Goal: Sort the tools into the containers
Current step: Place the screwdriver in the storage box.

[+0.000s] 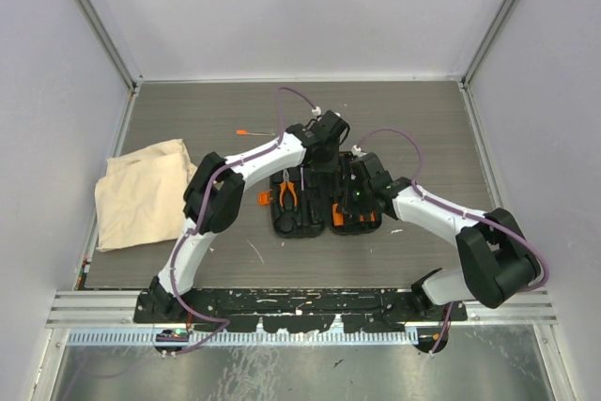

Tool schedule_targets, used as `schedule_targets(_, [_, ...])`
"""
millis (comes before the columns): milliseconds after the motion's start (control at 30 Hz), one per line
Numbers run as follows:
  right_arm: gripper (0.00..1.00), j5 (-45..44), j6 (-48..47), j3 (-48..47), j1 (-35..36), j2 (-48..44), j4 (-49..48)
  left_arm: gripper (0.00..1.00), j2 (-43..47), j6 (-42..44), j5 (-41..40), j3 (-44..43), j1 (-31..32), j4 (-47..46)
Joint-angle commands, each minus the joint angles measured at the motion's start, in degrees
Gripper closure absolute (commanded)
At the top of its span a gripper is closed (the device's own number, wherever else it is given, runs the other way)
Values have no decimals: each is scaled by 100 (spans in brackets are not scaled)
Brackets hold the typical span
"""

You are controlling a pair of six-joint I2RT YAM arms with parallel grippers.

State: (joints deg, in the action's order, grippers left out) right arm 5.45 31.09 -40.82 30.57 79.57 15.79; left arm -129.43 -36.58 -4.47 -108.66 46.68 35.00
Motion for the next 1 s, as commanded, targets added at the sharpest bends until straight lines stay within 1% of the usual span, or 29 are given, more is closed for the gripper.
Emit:
schedule_targets(0, [82, -172, 67, 129, 19, 333, 271, 100, -423, 113, -226, -251, 18, 299])
schedule_targets(267, [82, -247, 211, 263, 19, 408, 337, 100, -666, 80, -420, -320, 22, 668])
schedule_targets(533, [82, -262, 256, 328, 20, 320, 350, 100, -859, 11, -511, -188, 19, 824])
schedule_targets(967, [82, -326, 316, 436, 16, 340, 320, 100, -995, -221, -379, 409, 28, 831])
